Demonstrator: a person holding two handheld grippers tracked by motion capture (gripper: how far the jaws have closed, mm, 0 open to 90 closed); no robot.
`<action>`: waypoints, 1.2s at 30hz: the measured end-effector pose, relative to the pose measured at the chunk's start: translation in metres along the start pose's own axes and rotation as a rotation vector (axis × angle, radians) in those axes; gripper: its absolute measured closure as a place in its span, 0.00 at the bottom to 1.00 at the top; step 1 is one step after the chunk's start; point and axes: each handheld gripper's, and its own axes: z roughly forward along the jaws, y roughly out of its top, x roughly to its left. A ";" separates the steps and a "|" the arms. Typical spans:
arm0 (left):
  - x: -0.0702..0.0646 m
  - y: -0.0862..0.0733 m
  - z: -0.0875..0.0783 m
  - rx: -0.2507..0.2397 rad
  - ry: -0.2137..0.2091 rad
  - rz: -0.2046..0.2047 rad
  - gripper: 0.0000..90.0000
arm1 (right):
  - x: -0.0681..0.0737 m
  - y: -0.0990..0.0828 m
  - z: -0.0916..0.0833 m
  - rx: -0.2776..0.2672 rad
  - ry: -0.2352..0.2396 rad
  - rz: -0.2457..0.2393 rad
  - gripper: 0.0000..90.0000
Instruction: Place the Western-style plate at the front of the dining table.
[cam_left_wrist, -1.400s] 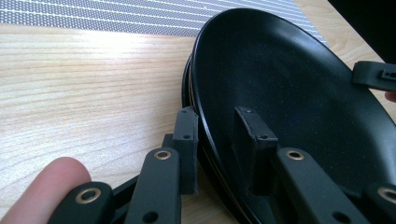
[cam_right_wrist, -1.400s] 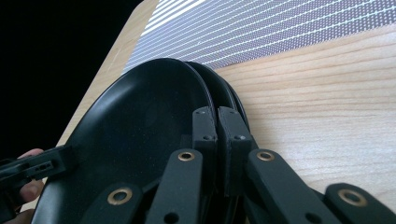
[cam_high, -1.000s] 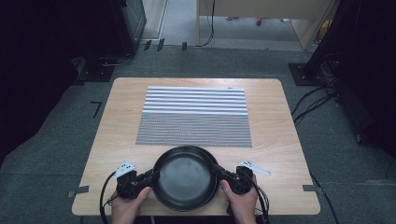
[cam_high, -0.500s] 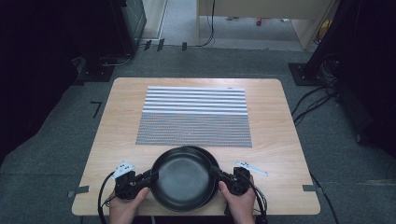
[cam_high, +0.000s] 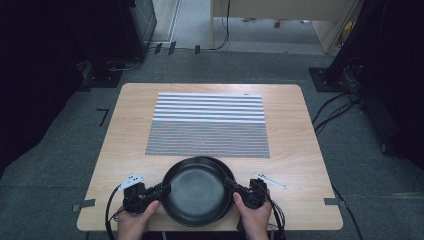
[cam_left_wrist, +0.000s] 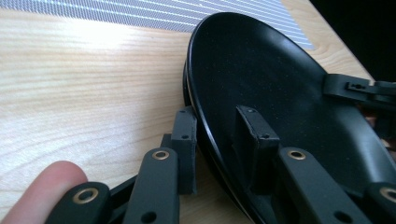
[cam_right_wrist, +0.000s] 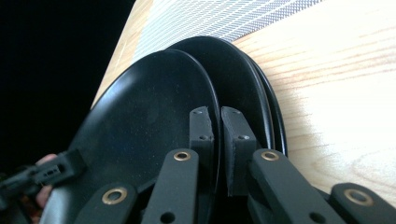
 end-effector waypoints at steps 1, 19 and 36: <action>0.000 0.000 0.000 -0.002 -0.003 -0.008 0.79 | -0.001 0.001 0.001 0.002 0.003 0.026 0.94; -0.003 0.002 -0.002 -0.012 -0.004 -0.027 0.81 | 0.002 0.007 -0.003 0.002 0.031 0.031 0.95; -0.012 0.014 0.001 -0.030 -0.027 -0.020 0.82 | 0.009 0.025 -0.014 -0.001 0.033 0.017 0.94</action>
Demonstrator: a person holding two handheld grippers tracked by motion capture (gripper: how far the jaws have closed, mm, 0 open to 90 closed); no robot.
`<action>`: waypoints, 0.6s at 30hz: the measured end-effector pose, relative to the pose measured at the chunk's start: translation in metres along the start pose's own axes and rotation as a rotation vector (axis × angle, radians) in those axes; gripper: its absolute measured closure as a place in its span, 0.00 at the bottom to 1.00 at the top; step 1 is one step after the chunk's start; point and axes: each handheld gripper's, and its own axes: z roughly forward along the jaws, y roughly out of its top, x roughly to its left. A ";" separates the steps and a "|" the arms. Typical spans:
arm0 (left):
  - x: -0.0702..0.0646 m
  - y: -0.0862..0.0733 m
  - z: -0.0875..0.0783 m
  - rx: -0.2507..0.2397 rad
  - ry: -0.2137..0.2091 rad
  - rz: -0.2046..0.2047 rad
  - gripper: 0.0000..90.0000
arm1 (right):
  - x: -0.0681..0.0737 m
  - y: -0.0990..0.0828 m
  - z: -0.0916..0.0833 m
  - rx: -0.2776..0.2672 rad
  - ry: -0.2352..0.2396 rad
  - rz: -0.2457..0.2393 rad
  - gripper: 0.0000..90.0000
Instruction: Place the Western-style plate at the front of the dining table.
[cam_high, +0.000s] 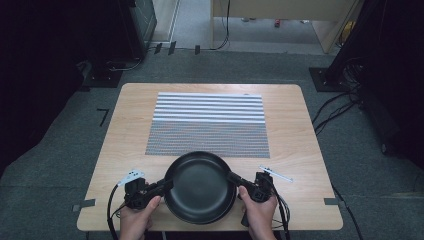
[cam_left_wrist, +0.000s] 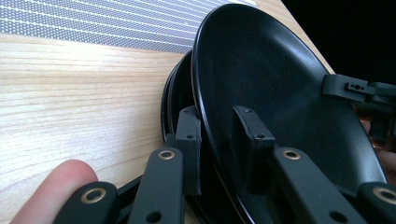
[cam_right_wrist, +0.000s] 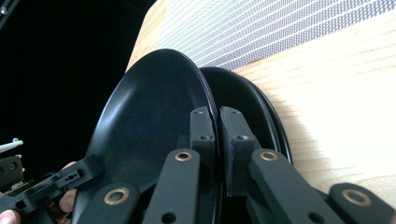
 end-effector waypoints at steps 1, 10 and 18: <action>-0.001 0.001 0.001 0.003 -0.001 -0.001 0.82 | 0.001 0.002 -0.001 0.000 -0.002 -0.003 0.94; -0.005 0.007 0.001 -0.005 -0.005 -0.006 0.82 | 0.005 0.011 -0.005 -0.007 0.001 -0.013 0.94; -0.007 0.014 0.001 -0.010 -0.017 -0.015 0.82 | 0.012 0.022 -0.007 -0.014 0.002 -0.033 0.93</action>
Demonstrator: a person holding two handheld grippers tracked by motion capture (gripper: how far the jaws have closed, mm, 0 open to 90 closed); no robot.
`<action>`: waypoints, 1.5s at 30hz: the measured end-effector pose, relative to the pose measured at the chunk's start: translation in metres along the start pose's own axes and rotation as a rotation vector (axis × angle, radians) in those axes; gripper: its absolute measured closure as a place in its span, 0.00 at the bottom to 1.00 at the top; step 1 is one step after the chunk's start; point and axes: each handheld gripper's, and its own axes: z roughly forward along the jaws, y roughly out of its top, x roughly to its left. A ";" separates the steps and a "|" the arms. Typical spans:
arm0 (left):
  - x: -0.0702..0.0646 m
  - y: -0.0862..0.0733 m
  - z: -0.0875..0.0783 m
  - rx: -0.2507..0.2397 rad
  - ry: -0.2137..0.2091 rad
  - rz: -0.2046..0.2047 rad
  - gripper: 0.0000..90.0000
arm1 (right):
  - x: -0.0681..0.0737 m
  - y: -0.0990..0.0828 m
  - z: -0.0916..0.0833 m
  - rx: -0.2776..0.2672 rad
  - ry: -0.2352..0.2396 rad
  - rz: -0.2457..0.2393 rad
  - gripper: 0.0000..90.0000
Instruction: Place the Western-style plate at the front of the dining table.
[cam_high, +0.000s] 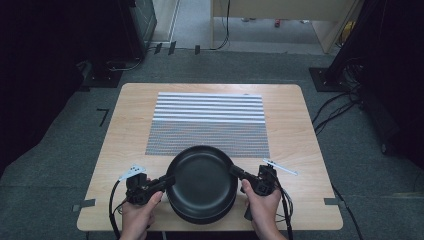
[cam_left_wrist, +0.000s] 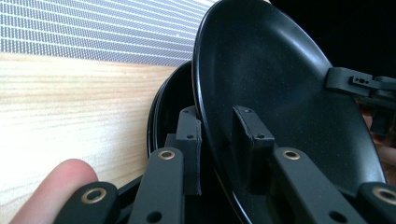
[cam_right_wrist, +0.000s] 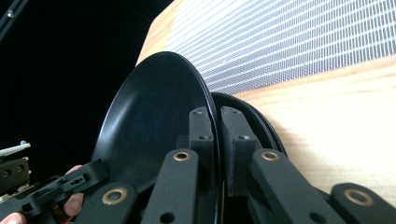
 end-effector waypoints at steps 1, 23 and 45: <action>0.000 0.001 0.000 -0.001 -0.001 -0.001 0.82 | 0.002 0.003 -0.001 -0.001 0.003 -0.001 0.93; -0.005 0.033 0.006 0.000 -0.023 -0.006 0.82 | 0.012 0.037 0.001 -0.019 0.013 -0.007 0.92; -0.004 0.073 0.024 -0.002 -0.018 -0.001 0.82 | 0.013 0.075 0.016 -0.032 0.023 0.021 0.92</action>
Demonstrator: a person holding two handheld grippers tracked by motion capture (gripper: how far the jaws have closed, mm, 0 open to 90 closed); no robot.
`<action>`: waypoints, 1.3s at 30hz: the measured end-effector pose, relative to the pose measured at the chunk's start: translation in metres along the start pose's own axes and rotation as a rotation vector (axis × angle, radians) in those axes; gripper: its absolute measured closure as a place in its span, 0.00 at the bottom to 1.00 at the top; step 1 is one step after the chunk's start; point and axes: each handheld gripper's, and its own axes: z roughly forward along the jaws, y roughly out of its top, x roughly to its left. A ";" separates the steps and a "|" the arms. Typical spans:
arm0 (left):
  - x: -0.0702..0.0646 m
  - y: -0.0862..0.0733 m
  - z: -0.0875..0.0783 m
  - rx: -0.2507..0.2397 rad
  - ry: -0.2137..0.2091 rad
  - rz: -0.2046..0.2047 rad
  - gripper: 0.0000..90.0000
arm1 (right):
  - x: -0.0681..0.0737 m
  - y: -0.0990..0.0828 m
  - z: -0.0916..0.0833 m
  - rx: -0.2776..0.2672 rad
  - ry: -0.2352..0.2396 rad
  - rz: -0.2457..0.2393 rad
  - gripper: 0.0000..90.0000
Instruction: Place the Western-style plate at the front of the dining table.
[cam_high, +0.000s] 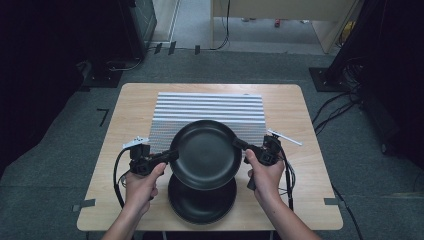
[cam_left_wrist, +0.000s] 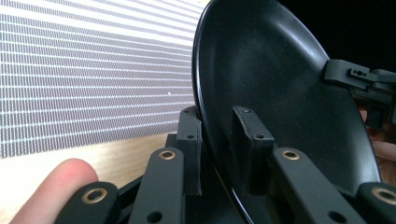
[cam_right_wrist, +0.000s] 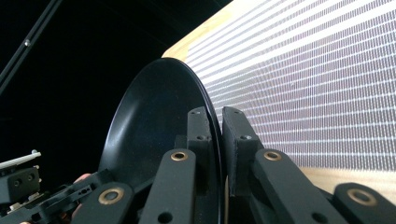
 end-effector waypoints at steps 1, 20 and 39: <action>0.001 0.002 0.001 0.002 0.000 0.001 0.82 | 0.000 0.002 0.001 -0.002 -0.002 -0.001 0.92; 0.016 0.030 0.035 0.038 0.020 -0.028 0.83 | -0.018 0.027 0.028 -0.005 -0.032 0.031 0.92; 0.038 0.059 0.077 0.056 0.062 -0.069 0.83 | -0.038 0.051 0.064 -0.014 -0.080 0.065 0.92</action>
